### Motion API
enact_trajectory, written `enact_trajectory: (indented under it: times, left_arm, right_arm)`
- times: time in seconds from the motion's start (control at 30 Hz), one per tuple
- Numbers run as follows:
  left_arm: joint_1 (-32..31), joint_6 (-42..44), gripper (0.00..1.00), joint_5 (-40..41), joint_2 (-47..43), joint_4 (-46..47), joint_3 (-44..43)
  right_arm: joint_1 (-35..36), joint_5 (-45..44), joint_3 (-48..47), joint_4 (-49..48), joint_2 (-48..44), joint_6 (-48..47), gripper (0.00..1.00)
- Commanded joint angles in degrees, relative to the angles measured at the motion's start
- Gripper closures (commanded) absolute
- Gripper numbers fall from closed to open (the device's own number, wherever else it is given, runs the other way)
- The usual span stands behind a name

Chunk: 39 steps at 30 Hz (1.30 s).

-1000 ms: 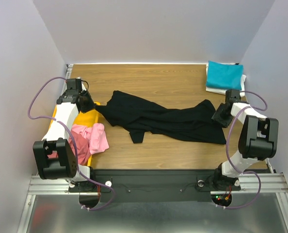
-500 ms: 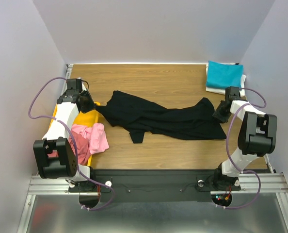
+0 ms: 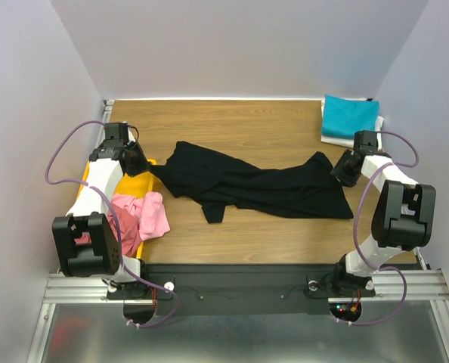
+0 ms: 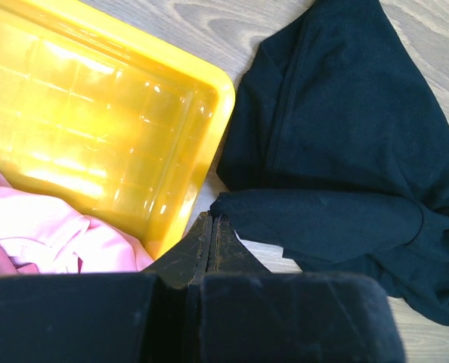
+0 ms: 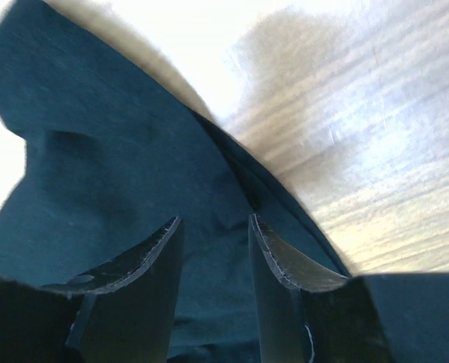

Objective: Fold and stack the t-shirts
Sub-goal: Flatten the tshirt out

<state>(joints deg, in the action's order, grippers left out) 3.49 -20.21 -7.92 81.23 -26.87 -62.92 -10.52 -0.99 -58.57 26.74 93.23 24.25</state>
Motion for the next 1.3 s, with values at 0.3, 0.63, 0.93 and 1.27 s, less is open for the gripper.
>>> enact_trajectory:
  times: [0.3, 0.63, 0.93, 1.27]
  left_arm:
    - [0.29, 0.78, 1.0, -0.78, -0.81, -0.99, -0.63]
    - [0.29, 0.96, 1.0, -0.69, -1.25, -1.08, -0.63]
    - [0.29, 1.05, 1.0, -1.04, -0.99, -1.16, -1.07]
    - [0.29, 1.13, 1.0, -1.04, -0.46, -1.08, -1.51]
  right_arm:
    - [-0.29, 0.21, -5.86, 0.24, 3.53, -0.25, 0.57]
    - [-0.37, -1.11, -5.16, 0.24, 6.52, -0.78, 0.57]
    - [-0.37, -3.22, -3.93, 0.24, 7.14, -1.14, 0.58]
    - [-0.37, -2.26, -2.7, 0.15, 6.61, -1.14, 0.6]
